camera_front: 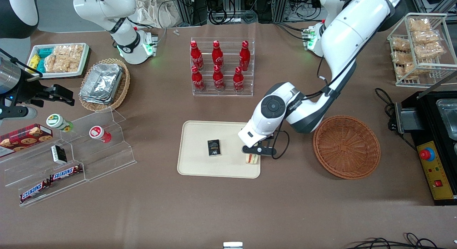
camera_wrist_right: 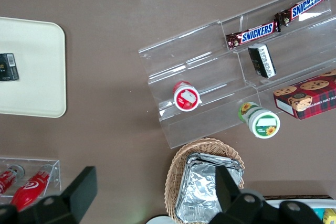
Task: Place sandwich from basket to tray
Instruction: 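Lower the sandwich onto the tray beside the black packet and release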
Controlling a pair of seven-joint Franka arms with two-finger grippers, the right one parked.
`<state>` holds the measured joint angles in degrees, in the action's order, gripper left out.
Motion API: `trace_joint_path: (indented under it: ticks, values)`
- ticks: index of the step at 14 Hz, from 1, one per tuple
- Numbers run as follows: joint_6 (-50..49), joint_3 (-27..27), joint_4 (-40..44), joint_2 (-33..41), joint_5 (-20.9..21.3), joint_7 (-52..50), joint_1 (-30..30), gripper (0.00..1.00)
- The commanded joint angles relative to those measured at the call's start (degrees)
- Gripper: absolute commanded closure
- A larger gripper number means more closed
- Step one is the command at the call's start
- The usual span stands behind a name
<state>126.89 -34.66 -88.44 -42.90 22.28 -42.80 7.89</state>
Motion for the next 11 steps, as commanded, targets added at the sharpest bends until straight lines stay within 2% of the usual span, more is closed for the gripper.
trace_joint_path:
  ticks: [1, 2, 3, 4, 5, 8, 11]
  values:
    - [-0.6, 0.2, 4.6, -3.8, 2.0, -2.1, 1.3, 1.0]
    - [-0.6, 0.3, 5.2, -4.3, 2.0, -2.3, 1.9, 0.96]
    - [-0.6, 0.3, 5.2, -4.4, 1.9, -3.5, 2.0, 0.74]
    - [-0.6, 0.2, 5.1, -4.3, 2.1, -5.4, 2.2, 0.31]
    - [-0.7, 0.3, 5.0, -4.1, 2.1, -6.2, 2.6, 0.01]
    - [-2.0, 0.6, 5.0, -3.2, 1.9, -7.7, 2.3, 0.0]
    - [-10.7, 0.5, 5.0, 2.3, 1.2, -6.8, 1.6, 0.0]
